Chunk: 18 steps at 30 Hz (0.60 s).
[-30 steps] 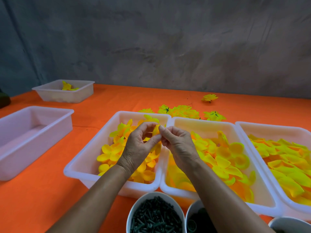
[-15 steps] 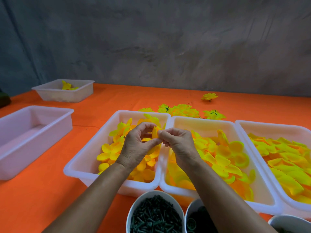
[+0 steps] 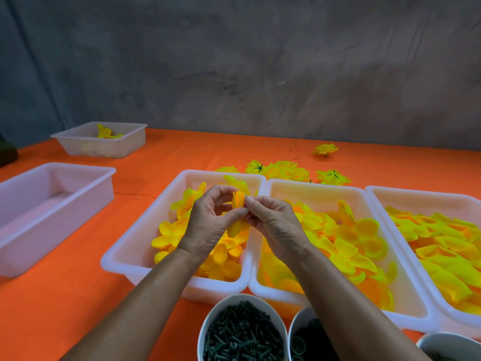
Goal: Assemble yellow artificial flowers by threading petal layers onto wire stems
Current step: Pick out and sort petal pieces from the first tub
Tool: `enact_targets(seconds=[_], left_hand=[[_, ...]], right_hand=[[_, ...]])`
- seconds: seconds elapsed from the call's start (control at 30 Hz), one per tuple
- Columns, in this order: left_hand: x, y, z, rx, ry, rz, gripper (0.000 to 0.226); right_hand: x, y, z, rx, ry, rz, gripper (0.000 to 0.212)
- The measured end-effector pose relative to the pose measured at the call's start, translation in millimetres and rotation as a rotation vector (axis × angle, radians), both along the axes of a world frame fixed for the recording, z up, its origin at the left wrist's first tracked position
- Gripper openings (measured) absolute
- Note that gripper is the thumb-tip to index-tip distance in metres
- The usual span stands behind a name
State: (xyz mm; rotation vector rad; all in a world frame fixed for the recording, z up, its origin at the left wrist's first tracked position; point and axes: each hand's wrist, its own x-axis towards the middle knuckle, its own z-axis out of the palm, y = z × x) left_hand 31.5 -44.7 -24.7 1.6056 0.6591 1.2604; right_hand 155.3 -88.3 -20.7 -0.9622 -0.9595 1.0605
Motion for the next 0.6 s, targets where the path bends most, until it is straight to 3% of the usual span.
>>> enact_targets(seconds=[0.6], left_hand=[[0.2, 3.2, -3.5, 0.027, 0.106, 0.033, 0.036]], right_hand=[[-0.9, -3.0, 1.4, -0.053, -0.248, -0.195, 0.023]])
